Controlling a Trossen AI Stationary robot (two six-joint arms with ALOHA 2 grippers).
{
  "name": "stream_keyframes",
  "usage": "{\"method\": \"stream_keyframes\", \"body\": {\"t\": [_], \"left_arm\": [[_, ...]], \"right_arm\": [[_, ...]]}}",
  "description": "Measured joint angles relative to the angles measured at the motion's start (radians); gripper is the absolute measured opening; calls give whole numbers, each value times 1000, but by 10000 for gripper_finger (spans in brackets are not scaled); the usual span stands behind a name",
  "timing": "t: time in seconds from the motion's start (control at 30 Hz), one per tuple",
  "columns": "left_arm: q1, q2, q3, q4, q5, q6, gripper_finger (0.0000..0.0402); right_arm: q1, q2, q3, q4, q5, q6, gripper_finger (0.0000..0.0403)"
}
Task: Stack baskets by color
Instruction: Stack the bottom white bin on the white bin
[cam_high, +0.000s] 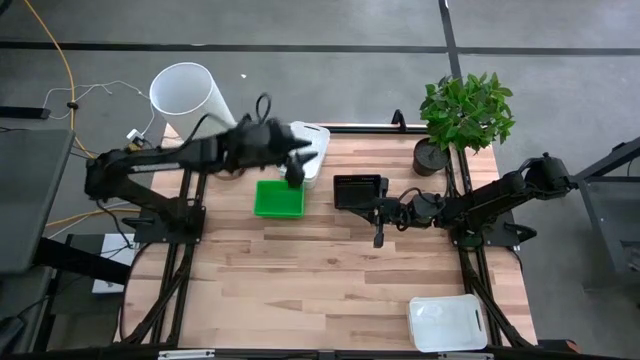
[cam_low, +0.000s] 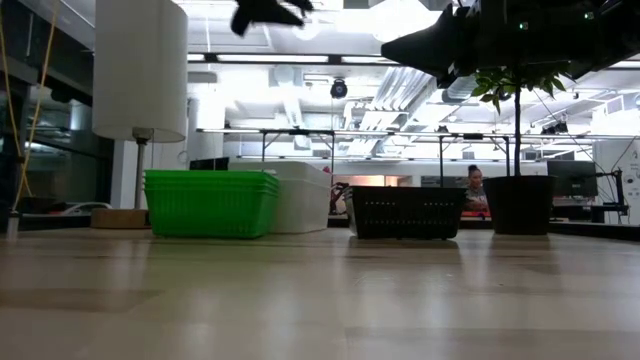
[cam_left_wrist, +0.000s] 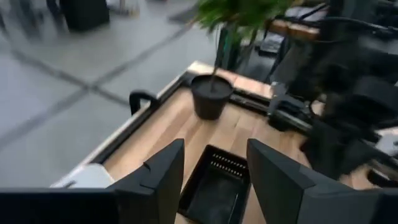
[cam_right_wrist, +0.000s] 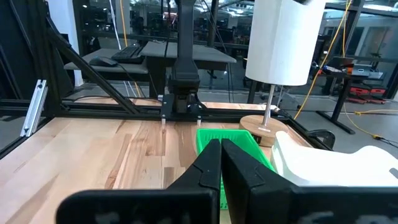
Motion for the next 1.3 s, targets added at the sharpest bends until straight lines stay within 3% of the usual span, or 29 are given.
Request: {"method": "stream_keyframes", "body": {"t": [0.07, 0.17, 0.43, 0.6, 0.73, 1.07, 1.3], "left_arm": [[-88, -46, -67, 80, -92, 52, 161], [-208, -121, -214, 260, -147, 118, 163], [-400, -271, -694, 815, -149, 200, 161], [-469, -303, -878, 1041, -150, 233, 161], [-499, -309, -932, 1063, -152, 229, 161], [-525, -309, -934, 1065, -152, 243, 161], [-524, -323, -926, 1068, -166, 341, 161]], "right_arm": [[0, 0, 0, 0, 0, 0, 0], [0, 0, 0, 0, -4, 15, 0], [0, 0, 0, 0, -5, 16, 0], [0, 0, 0, 7, -5, 10, 0], [0, 0, 0, 8, -8, 13, 0], [0, 0, 0, 11, -13, 15, 0], [1, -1, 55, 153, -255, 128, 0]]}}
